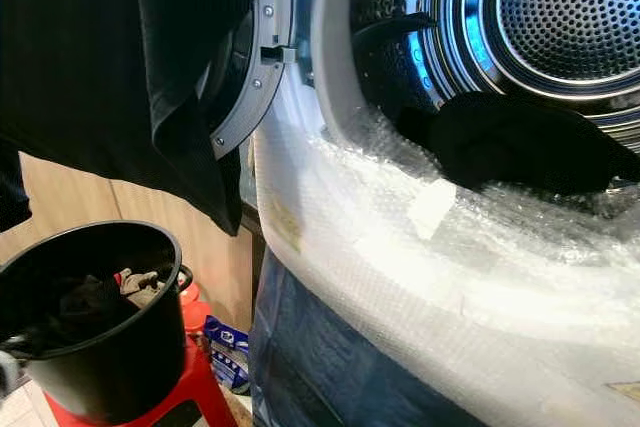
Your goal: Clothes washing
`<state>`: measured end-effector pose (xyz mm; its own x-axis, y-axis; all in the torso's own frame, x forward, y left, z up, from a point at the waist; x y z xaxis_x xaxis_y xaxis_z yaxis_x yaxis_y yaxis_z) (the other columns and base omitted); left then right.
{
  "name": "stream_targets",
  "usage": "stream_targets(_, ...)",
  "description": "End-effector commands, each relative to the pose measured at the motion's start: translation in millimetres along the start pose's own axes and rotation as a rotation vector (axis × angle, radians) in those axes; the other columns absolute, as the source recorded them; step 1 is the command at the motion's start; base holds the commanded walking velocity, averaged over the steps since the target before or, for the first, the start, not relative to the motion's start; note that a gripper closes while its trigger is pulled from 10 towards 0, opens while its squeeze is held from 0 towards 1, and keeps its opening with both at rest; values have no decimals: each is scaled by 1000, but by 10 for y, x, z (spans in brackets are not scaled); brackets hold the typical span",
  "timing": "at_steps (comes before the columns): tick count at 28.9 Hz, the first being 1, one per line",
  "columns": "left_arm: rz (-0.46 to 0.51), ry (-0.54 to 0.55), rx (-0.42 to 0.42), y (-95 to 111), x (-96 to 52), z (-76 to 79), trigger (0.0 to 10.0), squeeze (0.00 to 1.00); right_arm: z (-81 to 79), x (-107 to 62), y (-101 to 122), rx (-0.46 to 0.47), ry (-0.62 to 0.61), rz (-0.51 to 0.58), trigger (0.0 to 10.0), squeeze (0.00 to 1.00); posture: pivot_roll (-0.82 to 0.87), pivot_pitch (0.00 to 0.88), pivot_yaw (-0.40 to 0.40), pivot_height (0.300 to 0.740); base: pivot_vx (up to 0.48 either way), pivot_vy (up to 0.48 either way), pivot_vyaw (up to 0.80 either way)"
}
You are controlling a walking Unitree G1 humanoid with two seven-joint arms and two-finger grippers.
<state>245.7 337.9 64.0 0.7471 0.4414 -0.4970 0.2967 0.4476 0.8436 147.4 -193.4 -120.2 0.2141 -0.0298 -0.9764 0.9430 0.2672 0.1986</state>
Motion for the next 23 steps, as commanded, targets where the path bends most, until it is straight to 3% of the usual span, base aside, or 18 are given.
stream_targets(1,-82,-53,0,-169,13,197,10000,0,36,-8,39,3,-9,9,10000,0,122,0,-129,740,0,0,0)
stream_targets(5,-103,-81,-11,-233,21,354,10000,0,40,-10,61,-7,-10,14,10000,0,123,0,-129,740,0,0,0)
stream_targets(10,-152,-182,-9,-389,-35,711,10000,0,43,-15,100,-17,-11,24,10000,0,119,0,-133,740,0,0,0)
stream_targets(11,-152,-182,-9,-389,-35,711,10000,0,43,-15,100,-17,-11,24,10000,0,119,0,-133,740,0,0,0)
stream_targets(13,-189,-239,19,-507,-99,880,10000,0,46,-15,100,-26,-12,23,10000,0,119,0,-130,740,0,0,0)
stream_targets(16,-205,-296,57,-575,-149,999,10000,0,43,-16,108,-30,-12,24,10000,0,123,0,-127,740,0,0,0)
stream_targets(17,-216,-359,90,-626,-202,1086,10000,0,41,-16,113,-21,-12,28,10000,0,116,0,-125,740,0,0,0)
stream_targets(23,-177,-434,146,-611,-303,1139,10000,0,34,-17,135,-27,-5,41,10000,0,120,0,-123,740,0,0,0)
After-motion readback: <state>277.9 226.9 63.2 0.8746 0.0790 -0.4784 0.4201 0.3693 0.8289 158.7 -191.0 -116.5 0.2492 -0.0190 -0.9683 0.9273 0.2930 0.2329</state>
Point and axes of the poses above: a point about 5 cm out from each wrist's last joint towards the gripper, its own x axis pointing out of the wrist towards the gripper, its own y axis along the axis of the wrist's last joint, z = x × y, the point moved 2 cm from there along x, pointing out of the wrist towards the gripper, and after that the axes turned 2 degrees about -x, right-handed, at the moved point
